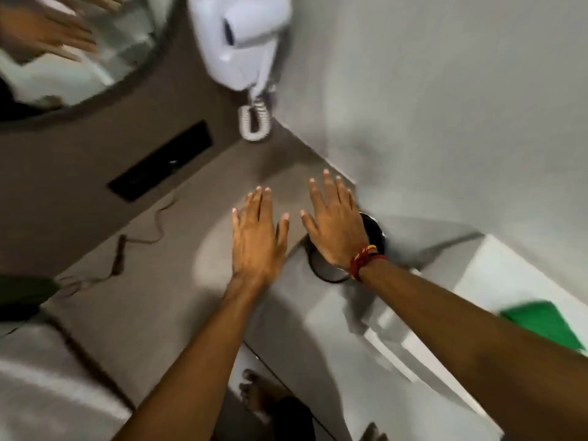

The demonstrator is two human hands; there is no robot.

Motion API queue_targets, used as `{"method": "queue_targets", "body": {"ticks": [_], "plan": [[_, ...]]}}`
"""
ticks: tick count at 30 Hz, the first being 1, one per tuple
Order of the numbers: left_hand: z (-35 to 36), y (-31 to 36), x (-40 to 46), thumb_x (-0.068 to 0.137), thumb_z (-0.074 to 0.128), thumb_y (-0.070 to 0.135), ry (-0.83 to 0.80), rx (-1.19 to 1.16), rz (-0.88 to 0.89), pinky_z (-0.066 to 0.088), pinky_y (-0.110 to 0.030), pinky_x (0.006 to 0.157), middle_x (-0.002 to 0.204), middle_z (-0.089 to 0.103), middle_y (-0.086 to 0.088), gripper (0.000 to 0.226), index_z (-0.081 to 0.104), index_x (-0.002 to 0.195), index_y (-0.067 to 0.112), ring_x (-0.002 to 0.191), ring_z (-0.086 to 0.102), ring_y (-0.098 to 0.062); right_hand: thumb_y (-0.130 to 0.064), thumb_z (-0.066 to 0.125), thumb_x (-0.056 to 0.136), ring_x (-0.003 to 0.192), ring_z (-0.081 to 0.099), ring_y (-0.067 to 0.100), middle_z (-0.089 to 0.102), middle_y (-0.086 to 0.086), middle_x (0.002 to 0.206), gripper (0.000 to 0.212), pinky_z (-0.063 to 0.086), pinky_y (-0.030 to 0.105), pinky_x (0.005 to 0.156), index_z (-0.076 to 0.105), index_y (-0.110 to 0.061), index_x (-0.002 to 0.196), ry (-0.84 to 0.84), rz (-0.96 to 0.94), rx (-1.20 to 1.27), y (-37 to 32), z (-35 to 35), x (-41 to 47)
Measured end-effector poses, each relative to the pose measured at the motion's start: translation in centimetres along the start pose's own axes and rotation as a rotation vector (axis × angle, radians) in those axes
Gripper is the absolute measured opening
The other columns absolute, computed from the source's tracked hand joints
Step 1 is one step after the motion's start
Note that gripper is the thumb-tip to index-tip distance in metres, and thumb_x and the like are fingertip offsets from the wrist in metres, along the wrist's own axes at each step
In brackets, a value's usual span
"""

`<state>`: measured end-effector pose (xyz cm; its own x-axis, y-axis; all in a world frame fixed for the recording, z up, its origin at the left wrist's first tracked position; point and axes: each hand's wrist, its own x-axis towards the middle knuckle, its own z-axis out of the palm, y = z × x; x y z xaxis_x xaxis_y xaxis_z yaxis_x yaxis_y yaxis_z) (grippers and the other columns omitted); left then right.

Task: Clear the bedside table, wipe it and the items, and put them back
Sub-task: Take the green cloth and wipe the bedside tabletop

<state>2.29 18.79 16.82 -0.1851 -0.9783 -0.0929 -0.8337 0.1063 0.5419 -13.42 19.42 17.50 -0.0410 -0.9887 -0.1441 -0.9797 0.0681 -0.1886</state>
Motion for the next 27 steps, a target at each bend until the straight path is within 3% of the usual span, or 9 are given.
{"method": "queue_targets", "body": {"ticks": [6,11,14,18,25,27], "plan": [[7.8,14.0,-3.3,0.11,0.037,0.036,-0.084,-0.174,0.166,0.026,-0.044,0.126,0.163,0.036,-0.011,0.055,0.033,0.157,0.01,0.151,0.031,-0.027,-0.043,0.035,0.105,0.154,0.022,0.039,0.026,0.021,0.165,0.061,0.024,0.05,0.126,0.032,-0.008,0.155,0.187,0.271,0.035,13.5,-4.5,-8.2],[13.3,23.6,-9.2,0.109,0.039,0.038,-0.235,-0.218,0.361,0.038,-0.042,0.116,0.15,0.052,-0.012,0.05,0.046,0.149,0.01,0.142,0.043,-0.028,-0.039,0.035,0.107,0.154,0.023,0.038,0.028,0.017,0.165,0.056,0.022,0.047,0.127,0.035,-0.01,0.155,0.223,0.512,0.068,23.1,-6.0,-19.2],[16.1,26.9,-11.5,0.109,0.041,0.039,-0.34,-0.158,0.439,0.043,-0.045,0.11,0.143,0.059,-0.014,0.049,0.048,0.148,0.01,0.134,0.049,-0.033,-0.039,0.036,0.107,0.145,0.037,0.04,0.039,0.017,0.159,0.052,0.036,0.049,0.119,0.042,-0.01,0.15,0.221,0.666,0.091,26.3,-5.3,-24.3],[19.2,29.5,-13.7,0.108,0.041,0.039,-0.522,-0.068,0.387,0.044,-0.049,0.107,0.136,0.06,-0.018,0.049,0.05,0.144,0.006,0.13,0.048,-0.035,-0.035,0.039,0.106,0.115,0.053,0.038,0.055,0.02,0.131,0.045,0.05,0.046,0.09,0.05,-0.006,0.137,0.154,0.801,0.132,28.7,-3.9,-29.1],[21.5,30.8,-14.5,0.101,0.058,0.028,-0.51,0.003,0.287,0.048,-0.043,0.102,0.126,0.056,-0.016,0.035,0.06,0.129,0.007,0.124,0.048,-0.032,-0.03,0.049,0.103,0.109,0.056,0.035,0.052,0.019,0.121,0.035,0.053,0.049,0.094,0.057,-0.001,0.121,0.183,0.916,0.596,29.3,-1.3,-29.9],[21.5,30.8,-14.1,0.098,0.064,0.023,-0.506,-0.052,0.233,0.053,-0.045,0.1,0.122,0.06,-0.016,0.033,0.065,0.126,0.007,0.117,0.057,-0.032,-0.026,0.056,0.098,0.099,0.059,0.031,0.057,0.016,0.109,0.026,0.056,0.042,0.084,0.062,-0.002,0.106,0.211,0.953,0.72,29.4,-1.2,-29.2]]}}
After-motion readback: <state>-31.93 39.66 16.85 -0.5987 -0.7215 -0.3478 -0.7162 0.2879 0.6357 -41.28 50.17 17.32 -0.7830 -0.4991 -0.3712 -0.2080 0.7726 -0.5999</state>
